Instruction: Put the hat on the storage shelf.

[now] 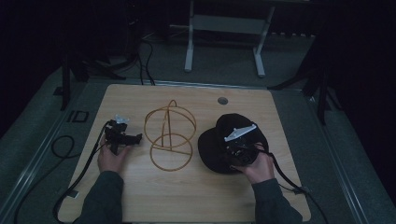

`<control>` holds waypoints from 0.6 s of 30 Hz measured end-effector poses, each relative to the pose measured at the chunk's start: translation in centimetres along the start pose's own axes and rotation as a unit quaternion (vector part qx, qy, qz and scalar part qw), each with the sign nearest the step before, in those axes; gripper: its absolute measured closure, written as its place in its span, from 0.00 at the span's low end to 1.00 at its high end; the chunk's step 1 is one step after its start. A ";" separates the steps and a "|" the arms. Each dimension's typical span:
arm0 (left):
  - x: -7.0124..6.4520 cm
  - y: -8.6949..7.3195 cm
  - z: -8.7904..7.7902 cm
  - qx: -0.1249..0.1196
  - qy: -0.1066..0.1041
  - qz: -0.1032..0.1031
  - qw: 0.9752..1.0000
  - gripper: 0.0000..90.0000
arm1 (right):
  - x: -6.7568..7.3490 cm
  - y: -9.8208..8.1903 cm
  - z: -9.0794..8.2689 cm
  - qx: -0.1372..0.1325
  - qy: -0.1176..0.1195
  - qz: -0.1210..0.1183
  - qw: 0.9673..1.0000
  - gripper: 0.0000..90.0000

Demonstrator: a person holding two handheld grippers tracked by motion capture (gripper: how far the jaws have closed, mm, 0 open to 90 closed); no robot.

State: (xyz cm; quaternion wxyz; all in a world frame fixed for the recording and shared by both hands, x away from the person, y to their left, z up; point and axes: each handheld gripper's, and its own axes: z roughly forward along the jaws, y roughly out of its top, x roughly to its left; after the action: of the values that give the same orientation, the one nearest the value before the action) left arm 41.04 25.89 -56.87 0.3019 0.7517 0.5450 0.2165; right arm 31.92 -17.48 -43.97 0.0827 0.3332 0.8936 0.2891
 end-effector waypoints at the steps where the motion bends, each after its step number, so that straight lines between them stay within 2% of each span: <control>1: 0.0 0.0 0.0 0.000 0.000 0.000 1.000 0.03 | -0.1 0.2 -0.2 0.000 0.000 -0.004 1.000 0.89; 8: 0.0 0.0 0.0 0.001 0.000 0.000 1.000 0.03 | -1.3 1.3 -1.2 0.000 0.016 -0.019 1.000 0.89; 18: 0.0 0.0 0.0 0.001 0.000 0.000 1.000 0.03 | -2.9 2.7 -2.6 0.005 0.013 -0.047 0.999 0.88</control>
State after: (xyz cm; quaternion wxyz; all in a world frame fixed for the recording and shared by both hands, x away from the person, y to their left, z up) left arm 41.04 25.89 -56.85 0.3013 0.7521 0.5450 0.2159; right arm 34.70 -18.89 -40.48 0.0827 0.2877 0.9107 0.2847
